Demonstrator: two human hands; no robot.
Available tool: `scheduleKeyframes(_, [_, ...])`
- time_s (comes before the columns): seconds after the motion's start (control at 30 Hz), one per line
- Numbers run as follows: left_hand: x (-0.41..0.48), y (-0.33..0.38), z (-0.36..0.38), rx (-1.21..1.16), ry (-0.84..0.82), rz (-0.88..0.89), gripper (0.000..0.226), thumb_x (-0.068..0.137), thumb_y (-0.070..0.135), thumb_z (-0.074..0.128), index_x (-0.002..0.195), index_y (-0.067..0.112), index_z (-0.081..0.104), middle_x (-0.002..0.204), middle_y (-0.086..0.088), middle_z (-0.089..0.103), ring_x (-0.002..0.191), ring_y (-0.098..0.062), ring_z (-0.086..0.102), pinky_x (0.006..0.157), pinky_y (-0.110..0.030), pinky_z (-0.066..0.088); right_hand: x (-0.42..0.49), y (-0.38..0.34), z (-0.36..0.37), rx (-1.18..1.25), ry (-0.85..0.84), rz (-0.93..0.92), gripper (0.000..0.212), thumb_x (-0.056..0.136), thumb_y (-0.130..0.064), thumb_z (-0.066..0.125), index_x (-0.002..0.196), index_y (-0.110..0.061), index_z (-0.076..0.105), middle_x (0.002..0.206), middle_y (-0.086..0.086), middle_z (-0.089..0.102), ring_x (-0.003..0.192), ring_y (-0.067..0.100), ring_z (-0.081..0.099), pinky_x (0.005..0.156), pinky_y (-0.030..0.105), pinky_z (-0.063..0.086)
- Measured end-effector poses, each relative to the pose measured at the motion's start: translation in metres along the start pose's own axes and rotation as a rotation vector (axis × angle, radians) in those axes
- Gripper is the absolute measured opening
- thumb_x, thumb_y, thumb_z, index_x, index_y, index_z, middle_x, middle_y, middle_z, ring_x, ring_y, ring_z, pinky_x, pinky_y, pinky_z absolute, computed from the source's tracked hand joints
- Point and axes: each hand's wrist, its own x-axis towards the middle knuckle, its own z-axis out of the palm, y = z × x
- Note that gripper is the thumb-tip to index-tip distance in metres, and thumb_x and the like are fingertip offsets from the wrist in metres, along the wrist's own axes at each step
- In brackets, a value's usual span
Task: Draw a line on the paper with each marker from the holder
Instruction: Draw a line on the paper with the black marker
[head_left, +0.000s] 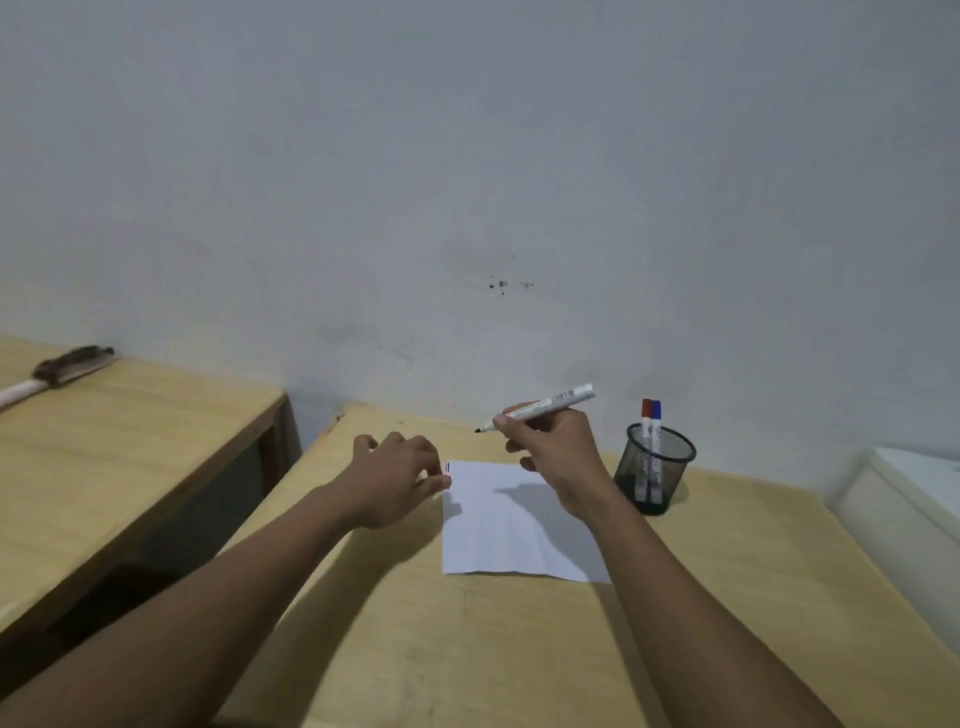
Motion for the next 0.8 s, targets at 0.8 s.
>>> scheduleKeyframes(0.8, [0.010, -0.012, 0.062, -0.134, 0.097, 0.101, 0.048, 0.098, 0.047, 0.023, 0.114, 0.024, 0.062, 0.111, 0.012, 0.066, 0.113, -0.017, 0.049, 0.095, -0.047, 0.038, 0.066, 0.108, 0.044, -0.152, -0.024, 0.046, 0.018, 0.096, -0.016, 0.070, 0.095, 0.002, 0.070, 0.069, 0.006, 0.071, 0.057, 0.016, 0.061, 0.052, 0.026, 0.049])
